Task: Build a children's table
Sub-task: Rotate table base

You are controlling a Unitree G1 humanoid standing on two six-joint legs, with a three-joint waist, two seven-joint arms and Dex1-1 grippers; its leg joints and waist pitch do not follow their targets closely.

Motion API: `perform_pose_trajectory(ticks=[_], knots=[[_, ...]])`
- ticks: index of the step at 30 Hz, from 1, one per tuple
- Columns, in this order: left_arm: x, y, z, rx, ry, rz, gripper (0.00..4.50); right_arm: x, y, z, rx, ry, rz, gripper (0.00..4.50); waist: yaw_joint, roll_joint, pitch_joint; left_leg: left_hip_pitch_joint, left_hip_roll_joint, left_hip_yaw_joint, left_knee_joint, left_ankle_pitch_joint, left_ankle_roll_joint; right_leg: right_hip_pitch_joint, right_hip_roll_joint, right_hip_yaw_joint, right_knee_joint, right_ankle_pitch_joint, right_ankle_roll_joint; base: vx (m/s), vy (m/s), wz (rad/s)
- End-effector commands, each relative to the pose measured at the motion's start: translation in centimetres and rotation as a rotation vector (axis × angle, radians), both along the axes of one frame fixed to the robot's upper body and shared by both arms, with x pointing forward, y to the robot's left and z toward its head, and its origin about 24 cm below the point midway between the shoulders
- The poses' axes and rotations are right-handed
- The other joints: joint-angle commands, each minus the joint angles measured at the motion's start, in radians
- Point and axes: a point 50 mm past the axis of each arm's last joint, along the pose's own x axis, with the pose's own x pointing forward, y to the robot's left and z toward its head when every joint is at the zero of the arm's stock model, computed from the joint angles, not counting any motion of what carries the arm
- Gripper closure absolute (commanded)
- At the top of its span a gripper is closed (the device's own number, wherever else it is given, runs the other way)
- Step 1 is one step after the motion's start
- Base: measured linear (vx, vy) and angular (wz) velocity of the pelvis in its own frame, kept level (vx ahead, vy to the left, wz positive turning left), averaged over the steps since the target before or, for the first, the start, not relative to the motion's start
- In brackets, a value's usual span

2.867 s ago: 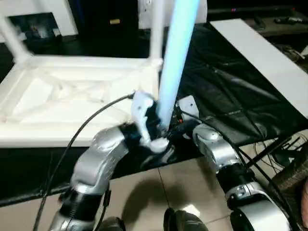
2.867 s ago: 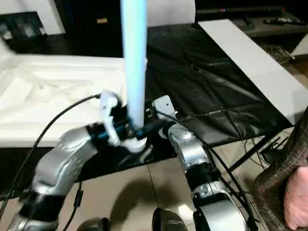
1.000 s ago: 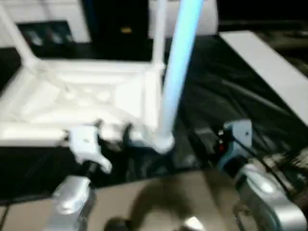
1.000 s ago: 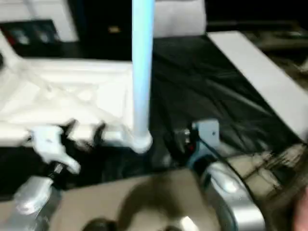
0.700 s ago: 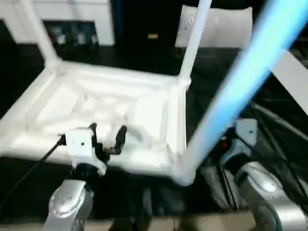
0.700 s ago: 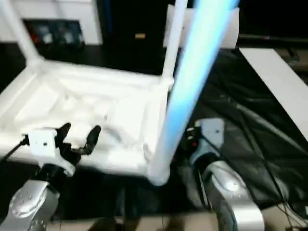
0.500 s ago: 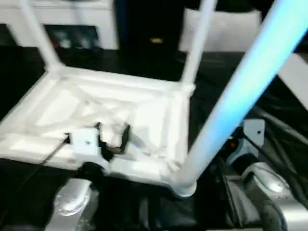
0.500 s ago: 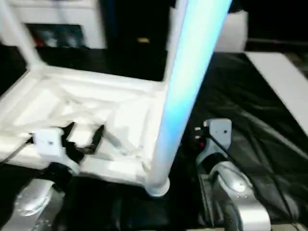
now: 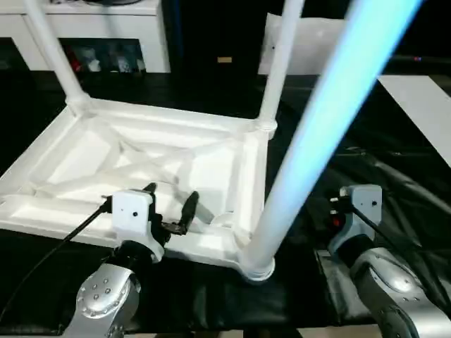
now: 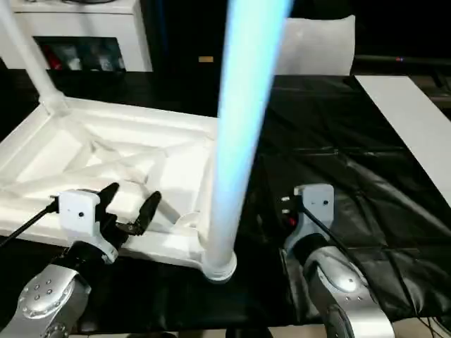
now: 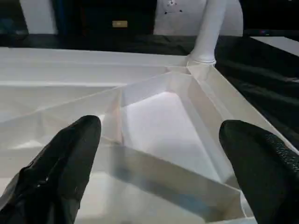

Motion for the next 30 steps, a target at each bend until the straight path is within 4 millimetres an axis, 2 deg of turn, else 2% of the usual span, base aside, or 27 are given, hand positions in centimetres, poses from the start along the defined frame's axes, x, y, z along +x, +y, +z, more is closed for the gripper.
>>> perform_pose_trajectory(ticks=[1, 2, 3, 5, 6, 7, 8, 9, 10, 11, 12, 13, 14, 15, 16, 17, 18, 19, 20, 21, 22, 23, 24, 25, 26, 28, 30], knots=[[0.0, 0.2, -0.3, -0.002, 0.012, -0.006, 0.04, -0.3, 0.4, 0.0, -0.006, 0.010, 0.037, 0.00, 0.001, 0.004, -0.054, -0.019, 0.128, -0.062, -0.100, -0.203, 0.056, 0.036, -0.099, 0.059, -0.075, -0.529, -0.124, 0.000, 0.000, 0.00], [0.0, 0.1, -0.3, -0.001, 0.017, -0.012, 0.04, -0.3, 0.4, -0.1, -0.010, 0.011, 0.041, 0.00, 0.002, 0.004, -0.055, -0.022, 0.130, -0.062, -0.101, -0.180, 0.062, 0.040, -0.101, 0.062, -0.069, -0.478, -0.146, 0.000, 0.000, 0.00], [-0.1, 0.1, -0.4, 0.000, 0.022, -0.020, 0.04, -0.3, 0.5, -0.2, -0.008, 0.011, 0.040, 0.00, 0.006, 0.006, -0.061, -0.024, 0.131, -0.058, -0.098, -0.123, 0.077, 0.046, -0.105, 0.065, -0.060, -0.388, -0.187, 0.000, 0.000, 0.00], [-0.2, 0.0, -0.5, 0.006, 0.031, -0.031, 0.04, -0.4, 0.6, -0.3, -0.007, 0.013, 0.040, 0.00, 0.018, 0.000, -0.068, -0.032, 0.106, -0.037, -0.079, -0.054, 0.145, 0.065, -0.143, 0.089, -0.060, -0.345, -0.265, 0.000, 0.000, 0.00], [-0.3, -0.1, -0.5, 0.008, 0.030, -0.035, 0.04, -0.5, 0.7, -0.4, -0.009, 0.022, 0.036, 0.00, 0.038, -0.003, -0.073, -0.039, 0.101, -0.037, -0.038, -0.011, 0.168, 0.089, -0.201, 0.128, -0.082, -0.349, -0.323, 0.000, 0.000, 0.00], [-0.3, -0.2, -0.5, 0.009, 0.026, -0.036, 0.04, -0.6, 0.7, -0.5, -0.010, 0.025, 0.033, 0.00, 0.051, -0.004, -0.075, -0.048, 0.101, -0.043, 0.002, -0.005, 0.160, 0.107, -0.248, 0.163, -0.102, -0.357, -0.355, 0.000, 0.000, 0.00], [-0.4, -0.1, -0.5, 0.006, 0.025, -0.030, 0.04, -0.6, 0.7, -0.5, -0.005, 0.027, 0.024, 0.00, 0.068, 0.004, -0.074, -0.069, 0.124, -0.075, 0.053, -0.006, 0.094, 0.124, -0.309, 0.199, -0.119, -0.346, -0.404, 0.000, 0.000, 0.00], [-0.5, -0.1, -0.4, 0.000, 0.014, -0.028, 0.04, -0.7, 0.7, -0.6, 0.002, 0.030, 0.017, 0.00, 0.071, 0.006, -0.072, -0.079, 0.125, -0.085, 0.069, -0.011, 0.063, 0.125, -0.314, 0.201, -0.120, -0.338, -0.422, 0.005, 0.078, -0.05], [-0.6, -0.2, -0.4, -0.001, 0.018, -0.036, 0.04, -0.8, 0.7, -0.6, 0.004, 0.032, 0.016, 0.00, 0.069, 0.015, -0.061, -0.056, 0.114, -0.079, 0.001, 0.024, 0.022, 0.088, -0.194, 0.106, -0.103, -0.413, -0.376, -0.016, 0.095, -0.02], [-0.8, -0.2, -0.4, 0.021, 0.015, -0.040, 0.04, -0.9, 0.7, -0.7, 0.006, 0.034, 0.016, 0.00, 0.065, 0.031, -0.059, -0.039, 0.109, -0.069, -0.052, 0.036, 0.026, 0.069, -0.122, 0.060, -0.086, -0.456, -0.324, -0.016, 0.095, -0.02], [-0.8, -0.2, -0.4, 0.029, 0.014, -0.042, 0.04, -0.9, 0.7, -0.7, 0.005, 0.035, 0.016, 0.00, 0.041, 0.057, -0.066, 0.006, 0.157, -0.071, -0.109, -0.108, 0.005, 0.019, -0.001, 0.016, -0.029, -0.376, -0.199, -0.032, 0.132, 0.16], [-0.8, -0.2, -0.4, 0.037, 0.014, -0.045, 0.04, -1.0, 0.7, -0.7, 0.005, 0.036, 0.016, 0.00, 0.027, 0.070, -0.058, -0.013, 0.209, -0.104, -0.163, -0.313, -0.103, 0.047, -0.003, 0.014, 0.017, -0.198, -0.118, -0.064, 0.147, 0.21], [-1.0, -0.3, -0.5, 0.034, 0.017, -0.050, 0.04, -1.0, 0.7, -0.7, 0.005, 0.039, 0.014, 0.00, 0.034, 0.085, -0.055, -0.005, 0.227, -0.112, -0.180, -0.412, -0.152, 0.039, 0.000, 0.011, 0.031, -0.159, -0.094, -0.064, 0.147, 0.21], [-1.1, -0.4, -0.6, 0.026, 0.022, -0.055, 0.04, -1.1, 0.7, -0.8, 0.005, 0.040, 0.015, 0.00, 0.020, 0.080, -0.058, 0.015, 0.279, -0.134, -0.208, -0.442, -0.165, 0.026, 0.001, -0.001, 0.070, -0.139, -0.060, -0.062, 0.093, 0.16], [-1.2, -0.4, -0.6, 0.013, 0.024, -0.056, 0.04, -1.1, 0.7, -0.8, 0.004, 0.039, 0.016, 0.00, 0.018, 0.083, -0.056, 0.007, 0.301, -0.140, -0.225, -0.418, -0.128, 0.012, -0.001, -0.006, 0.122, -0.160, -0.039, 0.000, 0.000, 0.00], [-1.2, -0.5, -0.6, -0.004, 0.020, -0.052, 0.04, -1.1, 0.7, -0.7, 0.001, 0.034, 0.018, 0.00, 0.021, 0.084, -0.057, 0.003, 0.305, -0.143, -0.228, -0.407, -0.104, 0.007, -0.004, -0.007, 0.140, -0.182, -0.039, 0.000, 0.000, 0.00], [-1.2, -0.4, -0.6, -0.014, 0.024, -0.040, 0.04, -1.1, 0.7, -0.7, 0.000, 0.032, 0.017, 0.00, 0.015, 0.083, -0.069, 0.009, 0.280, -0.137, -0.210, -0.377, -0.019, 0.014, -0.018, -0.003, 0.144, -0.215, -0.043, -0.026, -0.059, -0.06], [-1.2, -0.3, -0.7, -0.021, 0.028, -0.032, 0.04, -1.1, 0.7, -0.7, 0.000, 0.031, 0.017, 0.00, 0.015, 0.075, -0.076, 0.013, 0.259, -0.133, -0.196, -0.354, 0.029, 0.020, -0.026, 0.005, 0.134, -0.220, -0.046, -0.042, -0.118, -0.09], [-1.2, -0.2, -0.7, -0.015, 0.035, -0.029, 0.04, -1.1, 0.6, -0.7, -0.001, 0.030, 0.017, 0.00, 0.017, 0.026, -0.105, -0.014, 0.146, -0.077, -0.109, -0.199, 0.116, 0.057, -0.072, 0.059, 0.033, -0.127, -0.136, -0.042, -0.118, -0.09], [-1.1, -0.2, -0.8, -0.006, 0.037, -0.032, 0.04, -1.1, 0.6, -0.7, -0.005, 0.030, 0.016, 0.00, 0.030, 0.027, -0.111, -0.064, 0.095, -0.041, -0.070, -0.091, 0.123, 0.093, -0.114, 0.078, -0.010, -0.093, -0.202, -0.095, -0.158, -0.13], [-1.0, -0.1, -0.8, -0.002, 0.036, -0.034, 0.04, -1.1, 0.4, -0.8, -0.011, 0.032, 0.013, 0.00, 0.068, -0.003, -0.110, -0.059, 0.072, -0.018, -0.024, 0.014, 0.064, 0.085, -0.155, 0.103, -0.048, -0.262, -0.097, -0.095, -0.160, -0.15], [-1.0, -0.1, -0.8, -0.002, 0.036, -0.034, 0.04, -1.1, 0.4, -0.8, -0.011, 0.032, 0.013, 0.00, 0.067, -0.022, -0.104, -0.071, 0.075, -0.019, -0.034, 0.047, 0.045, 0.089, -0.146, 0.104, -0.044, -0.356, -0.010, -0.095, -0.160, -0.15], [-1.0, 0.0, -0.8, -0.002, 0.032, -0.041, 0.04, -1.1, 0.2, -0.8, -0.019, 0.031, 0.011, 0.00, 0.072, -0.008, -0.099, -0.071, 0.079, -0.018, -0.054, 0.057, 0.000, 0.077, -0.109, 0.093, -0.049, -0.499, 0.064, -0.050, -0.136, -0.07], [-0.9, 0.1, -0.7, 0.006, 0.029, -0.055, 0.04, -1.0, 0.0, -0.8, -0.024, 0.025, 0.014, 0.00, 0.073, -0.002, -0.092, -0.063, 0.090, -0.015, -0.069, 0.018, -0.031, 0.064, -0.088, 0.086, -0.052, -0.613, 0.092, -0.053, -0.094, -0.01], [-0.8, 0.1, -0.7, 0.013, 0.024, -0.071, 0.04, -0.9, -0.1, -0.7, -0.028, 0.018, 0.019, 0.00, 0.072, 0.002, -0.091, -0.057, 0.094, -0.012, -0.073, -0.007, -0.044, 0.055, -0.079, 0.082, -0.054, -0.652, 0.091, -0.053, -0.094, -0.01], [-0.8, 0.1, -0.4, -0.008, 0.008, -0.122, 0.04, -0.9, -0.2, -0.5, -0.026, 0.001, 0.055, 0.00, 0.075, 0.018, -0.088, -0.042, 0.111, -0.010, -0.095, -0.123, -0.073, 0.039, -0.063, 0.069, -0.055, -0.705, 0.046, -0.026, -0.023, 0.01], [-0.5, -0.1, 0.0, -0.001, 0.009, -0.275, 0.04, -0.8, -0.3, 0.0, -0.065, -0.043, 0.171, 0.00, 0.073, 0.022, -0.088, -0.036, 0.123, -0.010, -0.106, -0.203, -0.089, 0.035, -0.055, 0.063, -0.051, -0.692, 0.010, 0.000, 0.000, 0.00]])
